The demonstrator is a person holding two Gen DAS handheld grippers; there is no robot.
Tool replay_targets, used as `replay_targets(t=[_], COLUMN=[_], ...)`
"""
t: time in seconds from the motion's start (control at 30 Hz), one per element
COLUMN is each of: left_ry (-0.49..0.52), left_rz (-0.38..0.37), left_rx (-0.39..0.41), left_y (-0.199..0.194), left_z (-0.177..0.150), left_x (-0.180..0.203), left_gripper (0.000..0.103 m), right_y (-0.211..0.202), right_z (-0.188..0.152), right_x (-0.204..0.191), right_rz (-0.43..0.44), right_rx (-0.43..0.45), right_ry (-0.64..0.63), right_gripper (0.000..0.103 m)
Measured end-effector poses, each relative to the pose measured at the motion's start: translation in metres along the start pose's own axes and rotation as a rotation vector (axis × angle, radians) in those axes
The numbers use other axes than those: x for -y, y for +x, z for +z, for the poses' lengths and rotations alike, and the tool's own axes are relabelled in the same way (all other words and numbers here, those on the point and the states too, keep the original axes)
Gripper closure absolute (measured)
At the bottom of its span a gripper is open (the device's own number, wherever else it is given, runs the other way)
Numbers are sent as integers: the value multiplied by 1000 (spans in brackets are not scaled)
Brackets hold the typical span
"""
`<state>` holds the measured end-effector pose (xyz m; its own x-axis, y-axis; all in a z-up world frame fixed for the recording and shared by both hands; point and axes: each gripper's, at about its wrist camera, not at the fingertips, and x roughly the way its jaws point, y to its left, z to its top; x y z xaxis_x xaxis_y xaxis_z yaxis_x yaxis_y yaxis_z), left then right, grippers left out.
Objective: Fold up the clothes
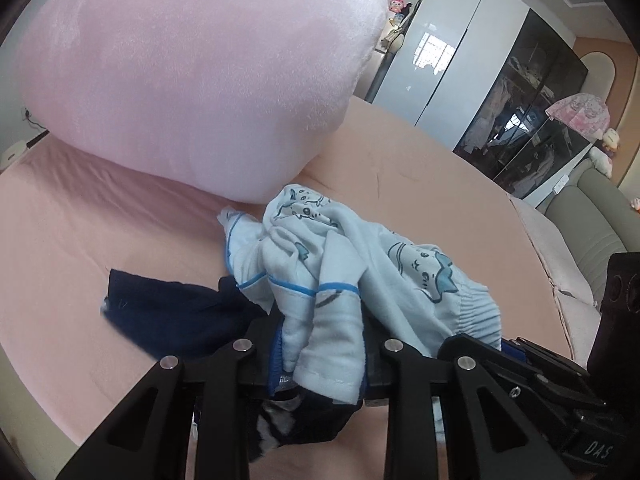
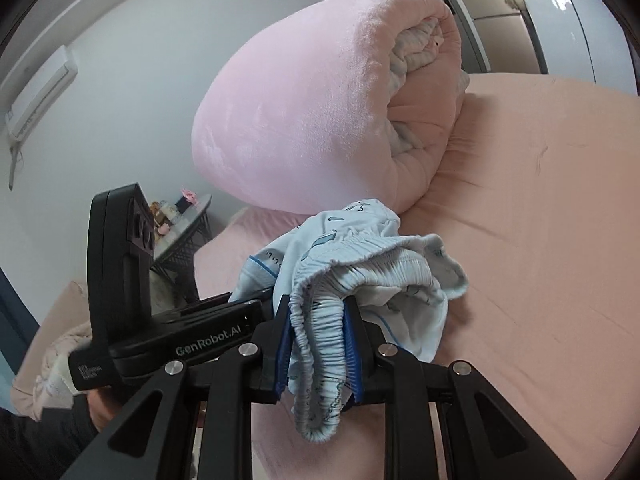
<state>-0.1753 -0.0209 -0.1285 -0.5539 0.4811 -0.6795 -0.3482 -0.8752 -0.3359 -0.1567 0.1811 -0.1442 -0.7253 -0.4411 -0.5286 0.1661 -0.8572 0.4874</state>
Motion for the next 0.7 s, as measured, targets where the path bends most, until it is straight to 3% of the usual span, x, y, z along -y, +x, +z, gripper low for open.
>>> replay_targets(t=[0.13, 0.43, 0.5, 0.7], left_ry=[-23, -40, -39, -55], left_rz=[-43, -91, -107, -154], left_rx=[-4, 2, 12, 22], left_y=[-5, -6, -12, -24], left_z=[-2, 11, 12, 17], left_x=[-7, -15, -18, -25], left_gripper=[78, 76, 75, 74], right_y=[0, -15, -22, -36], right_z=[2, 20, 25, 37], right_x=[14, 27, 27, 32], right_rz=[66, 130, 133, 176], right_rx=[3, 66, 88, 122], right_ry=[85, 167, 164, 206], right_gripper=[82, 82, 88, 89])
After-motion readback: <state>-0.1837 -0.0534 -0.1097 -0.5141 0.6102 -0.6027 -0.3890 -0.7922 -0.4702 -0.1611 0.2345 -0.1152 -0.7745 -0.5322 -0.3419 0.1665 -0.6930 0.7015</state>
